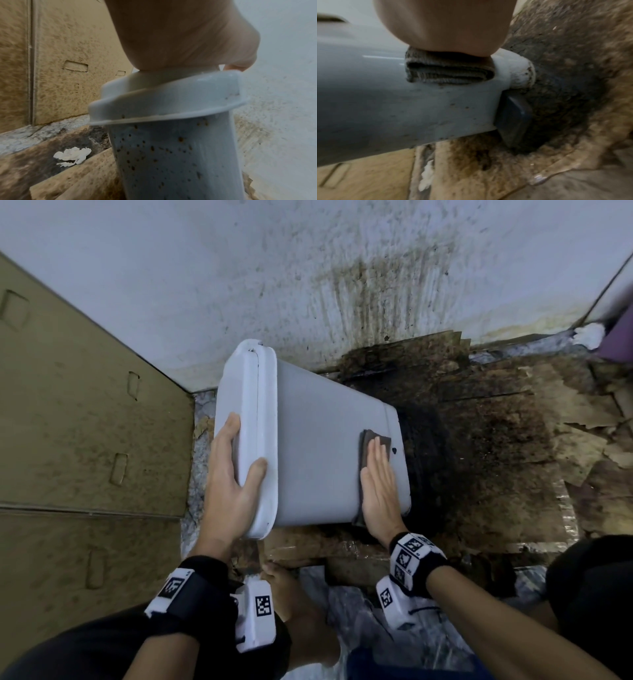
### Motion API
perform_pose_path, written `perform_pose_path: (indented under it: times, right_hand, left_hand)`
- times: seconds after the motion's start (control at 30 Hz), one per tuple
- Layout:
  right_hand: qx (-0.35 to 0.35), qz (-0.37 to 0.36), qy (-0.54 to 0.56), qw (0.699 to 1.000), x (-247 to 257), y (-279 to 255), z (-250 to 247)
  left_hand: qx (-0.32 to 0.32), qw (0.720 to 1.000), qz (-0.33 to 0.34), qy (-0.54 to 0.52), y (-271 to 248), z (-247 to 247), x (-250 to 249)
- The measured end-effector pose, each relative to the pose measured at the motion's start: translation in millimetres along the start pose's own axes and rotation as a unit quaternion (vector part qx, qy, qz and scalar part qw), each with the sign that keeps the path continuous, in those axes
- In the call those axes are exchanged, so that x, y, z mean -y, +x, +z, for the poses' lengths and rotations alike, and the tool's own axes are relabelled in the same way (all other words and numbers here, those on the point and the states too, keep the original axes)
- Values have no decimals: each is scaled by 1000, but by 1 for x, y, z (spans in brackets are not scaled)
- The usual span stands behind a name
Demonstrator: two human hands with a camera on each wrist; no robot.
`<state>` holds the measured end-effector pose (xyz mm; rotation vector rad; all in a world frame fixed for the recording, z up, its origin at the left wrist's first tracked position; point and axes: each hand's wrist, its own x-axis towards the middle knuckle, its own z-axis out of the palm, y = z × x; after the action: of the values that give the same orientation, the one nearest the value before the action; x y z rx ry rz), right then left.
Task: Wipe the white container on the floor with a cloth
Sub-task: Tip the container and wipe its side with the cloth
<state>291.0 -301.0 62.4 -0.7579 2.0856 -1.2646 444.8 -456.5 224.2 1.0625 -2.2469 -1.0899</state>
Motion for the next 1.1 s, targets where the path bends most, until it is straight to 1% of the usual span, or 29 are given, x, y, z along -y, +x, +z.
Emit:
perform_pose_path:
  times: [0.07, 0.13, 0.2, 0.27, 0.37, 0.43, 0.47, 0.57, 0.63, 0.7, 0.83, 0.9, 0.97, 1.03, 1.1]
  right_hand:
    - [16, -33, 1, 999, 30, -6, 9]
    - [31, -85, -9, 996, 64, -13, 18]
    - [54, -127, -14, 990, 87, -18, 24]
    - [73, -156, -17, 985, 88, -18, 21]
    - [76, -189, -35, 978, 58, -11, 7]
    - [63, -177, -48, 981, 29, -7, -1]
    - [50, -158, -50, 985, 12, -7, -4]
    - [7, -65, -31, 997, -35, -9, -9]
    - [-18, 3, -9, 1000, -57, -10, -11]
    - [-30, 50, 5, 998, -65, -10, -10]
    - [-43, 90, 20, 995, -57, -7, -5]
    - [-62, 97, 39, 993, -43, -7, -1]
    - [-75, 81, 61, 992, -22, -9, 7]
    - [-69, 45, 58, 995, 8, -15, 16]
    - [-53, -18, 43, 998, 43, -23, 25]
  left_hand:
    - [-2, 1000, -4, -2, 0, -2, 2]
    - [-1, 1000, -4, 1, 1, -2, 4]
    - [-2, 1000, -1, 8, 0, -3, 4]
    - [-1, 1000, -1, 9, 0, -2, 3]
    - [3, 1000, -5, 7, -1, -2, 2]
    - [1, 1000, -7, 6, -1, -3, 4]
    - [0, 1000, -8, 6, -1, -3, 5]
    - [0, 1000, -8, 6, -1, -4, 8]
    - [2, 1000, -3, 6, 0, -4, 11]
    - [3, 1000, 1, 9, 1, -4, 11]
    - [3, 1000, 0, 13, 1, -3, 10]
    - [0, 1000, 1, 13, 1, -3, 8]
    - [-4, 1000, 1, 12, 0, -2, 6]
    - [-4, 1000, 0, 12, 0, -1, 4]
    - [-2, 1000, 6, 16, 0, 0, 3]
